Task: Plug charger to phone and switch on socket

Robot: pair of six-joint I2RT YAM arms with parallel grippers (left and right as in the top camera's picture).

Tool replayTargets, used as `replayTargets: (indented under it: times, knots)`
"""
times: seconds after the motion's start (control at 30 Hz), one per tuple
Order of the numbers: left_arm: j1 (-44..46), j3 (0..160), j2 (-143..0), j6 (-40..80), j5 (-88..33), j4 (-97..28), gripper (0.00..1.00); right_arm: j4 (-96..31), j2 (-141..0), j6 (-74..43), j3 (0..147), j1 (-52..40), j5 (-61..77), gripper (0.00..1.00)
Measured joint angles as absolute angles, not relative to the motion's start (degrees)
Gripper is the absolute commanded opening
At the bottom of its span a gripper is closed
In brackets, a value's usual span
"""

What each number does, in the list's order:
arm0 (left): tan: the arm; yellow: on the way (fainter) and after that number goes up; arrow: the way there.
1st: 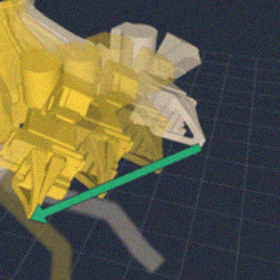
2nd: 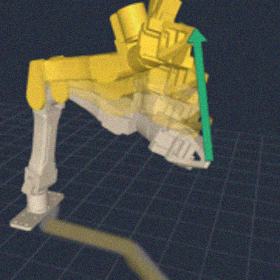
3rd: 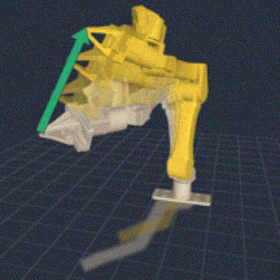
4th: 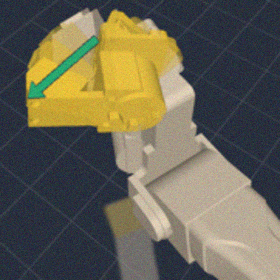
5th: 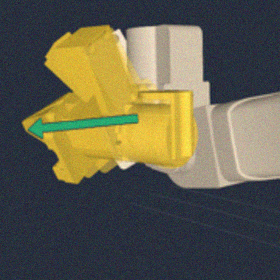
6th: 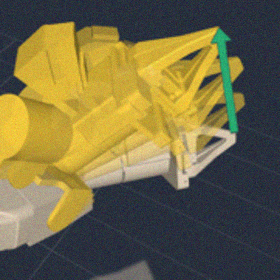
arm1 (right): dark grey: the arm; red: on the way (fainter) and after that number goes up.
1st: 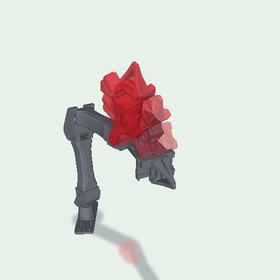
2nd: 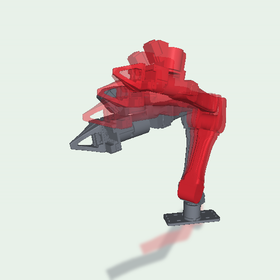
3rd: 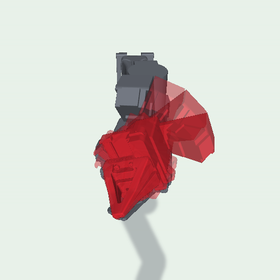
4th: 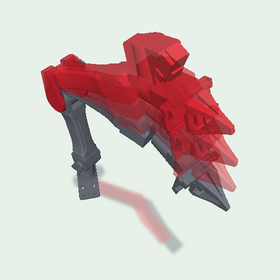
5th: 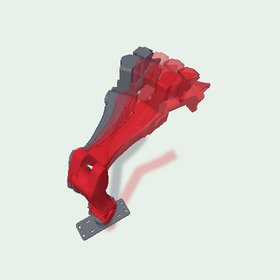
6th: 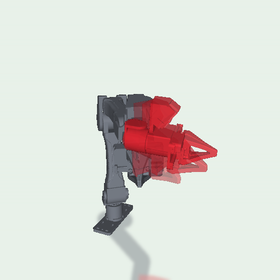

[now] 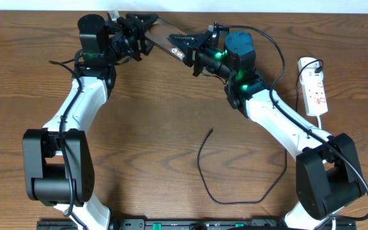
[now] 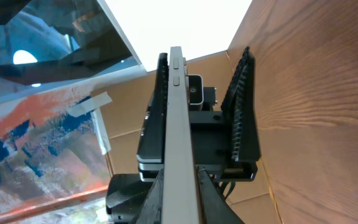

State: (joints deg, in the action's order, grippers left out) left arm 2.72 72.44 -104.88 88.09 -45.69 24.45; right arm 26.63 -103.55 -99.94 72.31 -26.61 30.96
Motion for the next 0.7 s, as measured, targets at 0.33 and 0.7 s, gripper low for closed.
replayTargets:
  times: [0.33,0.7]
  knots:
    - [2.72,72.42,-104.88,88.33,-45.71,32.42,0.48,26.63,-103.57,-99.81,72.31,-26.85,30.79,0.01]
    - [2.72,72.42,-104.88,88.73,-45.71,32.91,0.27,26.63,-103.57,-99.81,72.31,-26.85,30.74,0.01]
